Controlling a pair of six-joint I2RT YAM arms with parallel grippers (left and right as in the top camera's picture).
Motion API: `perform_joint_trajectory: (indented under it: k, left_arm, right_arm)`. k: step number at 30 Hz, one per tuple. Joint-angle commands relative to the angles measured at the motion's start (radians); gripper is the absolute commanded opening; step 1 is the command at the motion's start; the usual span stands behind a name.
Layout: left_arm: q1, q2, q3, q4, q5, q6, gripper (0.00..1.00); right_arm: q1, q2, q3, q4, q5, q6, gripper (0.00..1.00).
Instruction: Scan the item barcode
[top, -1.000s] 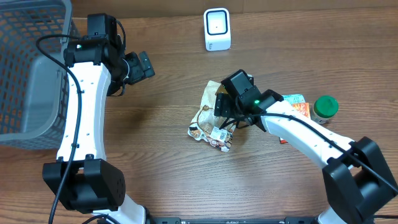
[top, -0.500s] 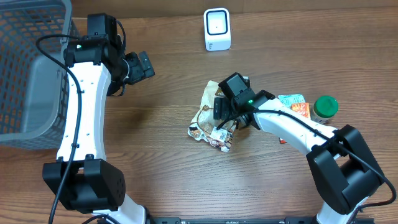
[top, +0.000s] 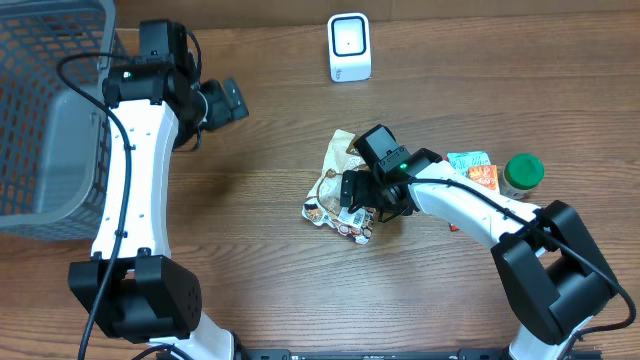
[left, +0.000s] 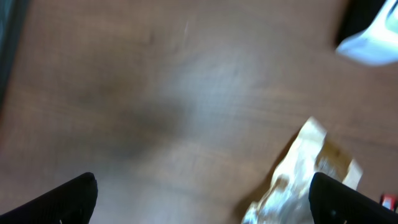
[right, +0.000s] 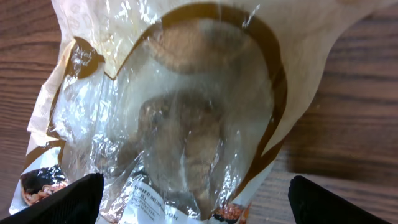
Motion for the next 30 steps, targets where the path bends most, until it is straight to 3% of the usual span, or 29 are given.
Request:
perform_joint_trajectory:
  k: [1, 6, 7, 8, 10, 12, 22, 27, 30]
  left_arm:
    - [-0.006, -0.021, 0.013, 0.051, 0.000, 0.001, 1.00]
    - [-0.006, -0.021, 0.013, -0.023, 0.110, -0.002, 1.00]
    - [-0.009, -0.019, 0.012, -0.040, 0.127, -0.002, 0.92]
    - [-0.013, -0.017, 0.011, -0.064, 0.135, 0.001, 0.76]
    - [-0.028, -0.016, -0.003, -0.109, 0.138, 0.002, 0.55]
    - [-0.050, -0.016, -0.034, -0.140, 0.119, 0.002, 0.47]
    - [-0.142, -0.015, -0.293, -0.071, 0.053, 0.002, 0.57]
    - [-0.142, -0.015, -0.352, -0.056, 0.053, 0.002, 0.62]
    - [-0.142, -0.015, -0.386, -0.033, 0.053, 0.005, 0.71]
  right_arm:
    - [0.005, 0.006, -0.006, -0.011, -0.050, 0.024, 0.98]
    - [0.040, 0.007, -0.007, -0.011, -0.052, 0.075, 1.00]
    - [0.047, 0.007, -0.007, -0.009, -0.052, 0.093, 1.00]
    - [0.052, 0.007, -0.007, -0.007, -0.052, 0.114, 1.00]
    - [0.060, 0.007, -0.007, -0.005, -0.053, 0.168, 1.00]
    - [0.066, 0.007, -0.007, -0.005, -0.056, 0.235, 1.00]
    - [0.098, 0.007, -0.007, 0.117, -0.202, 0.273, 1.00]
    - [0.089, -0.007, 0.000, 0.100, -0.203, 0.220, 1.00]
    - [0.066, -0.047, 0.020, 0.100, -0.201, 0.147, 1.00]
